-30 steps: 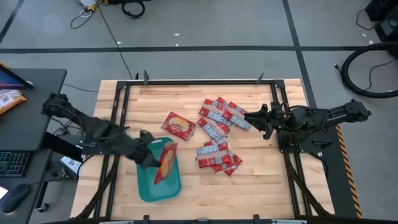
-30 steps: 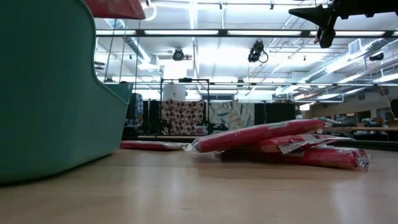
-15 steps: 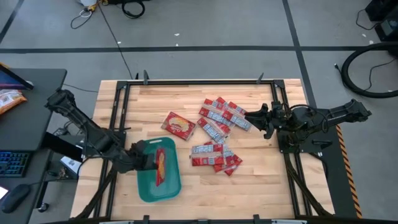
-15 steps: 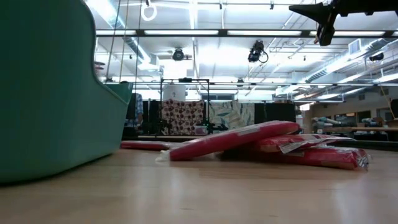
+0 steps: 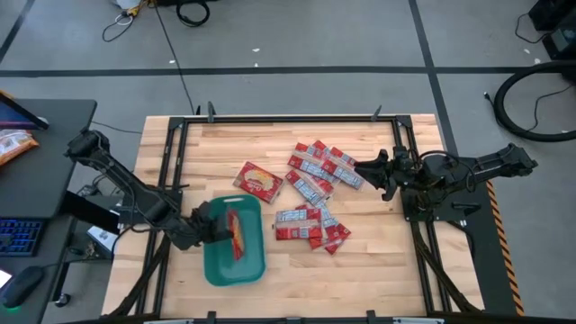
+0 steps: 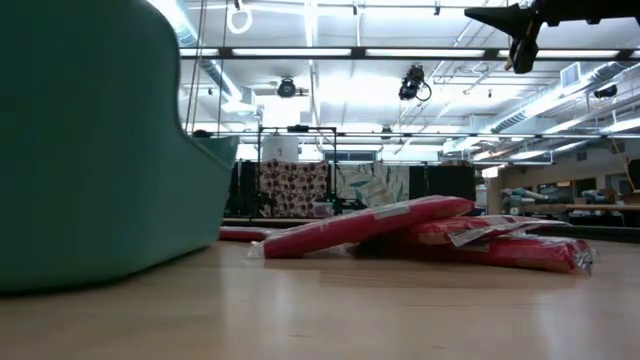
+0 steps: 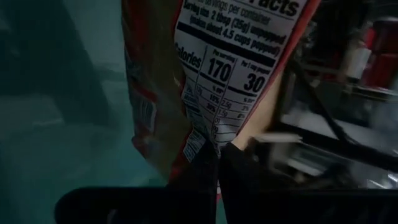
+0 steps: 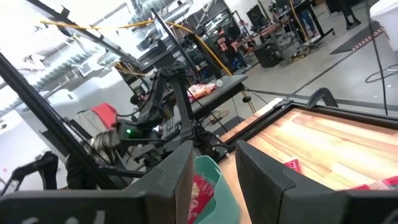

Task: Sort popcorn bags into baskets
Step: Put the red popcorn bag into the green bin

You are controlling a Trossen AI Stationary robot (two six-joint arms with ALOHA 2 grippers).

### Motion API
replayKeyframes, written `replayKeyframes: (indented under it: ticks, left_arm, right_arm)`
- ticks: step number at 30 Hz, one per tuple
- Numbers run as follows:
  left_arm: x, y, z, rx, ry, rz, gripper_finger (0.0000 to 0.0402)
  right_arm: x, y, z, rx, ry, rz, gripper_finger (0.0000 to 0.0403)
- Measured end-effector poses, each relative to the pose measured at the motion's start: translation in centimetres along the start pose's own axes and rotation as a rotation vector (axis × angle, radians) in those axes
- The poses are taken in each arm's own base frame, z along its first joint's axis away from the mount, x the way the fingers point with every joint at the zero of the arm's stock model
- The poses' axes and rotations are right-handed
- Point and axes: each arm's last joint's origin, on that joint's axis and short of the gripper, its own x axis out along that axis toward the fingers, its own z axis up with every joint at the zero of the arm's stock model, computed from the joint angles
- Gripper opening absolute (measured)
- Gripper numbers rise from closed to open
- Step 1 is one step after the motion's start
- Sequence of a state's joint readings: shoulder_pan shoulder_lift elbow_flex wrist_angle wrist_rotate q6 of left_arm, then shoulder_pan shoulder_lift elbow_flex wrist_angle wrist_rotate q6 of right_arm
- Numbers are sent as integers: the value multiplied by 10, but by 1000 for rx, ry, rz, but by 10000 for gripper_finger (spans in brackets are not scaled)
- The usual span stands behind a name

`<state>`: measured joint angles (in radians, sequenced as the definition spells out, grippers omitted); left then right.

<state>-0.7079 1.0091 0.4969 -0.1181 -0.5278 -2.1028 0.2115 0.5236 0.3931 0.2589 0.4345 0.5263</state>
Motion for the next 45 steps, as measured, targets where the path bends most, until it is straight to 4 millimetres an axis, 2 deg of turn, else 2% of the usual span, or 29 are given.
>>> replayKeyframes:
  ticks: [6,17,20,23,26,33,36,40,45]
  left_arm:
    - [-1,-8,-5,32,51,-32,8]
    - [-18,-48,-17,82,66,27,4]
    - [-8,-51,-18,42,60,86,4]
    - [11,-54,-19,2,126,154,5]
    - [27,-57,-17,1,114,206,6]
    - [46,-69,-8,26,59,181,7]
    - [48,-66,-2,34,50,204,8]
    - [54,-50,7,33,30,233,8]
    - [57,-37,9,21,94,263,9]
  right_arm:
    - [0,0,1,6,-12,-12,126]
    - [0,0,2,11,-22,-7,126]
    - [0,0,2,4,-24,-9,126]
    - [0,0,2,4,-29,-18,126]
    - [0,0,2,4,-30,-20,126]
    - [0,0,2,3,-24,-9,126]
    - [0,0,2,1,-24,-9,126]
    - [0,1,2,0,-22,-6,126]
    - [0,1,2,1,-22,-6,126]
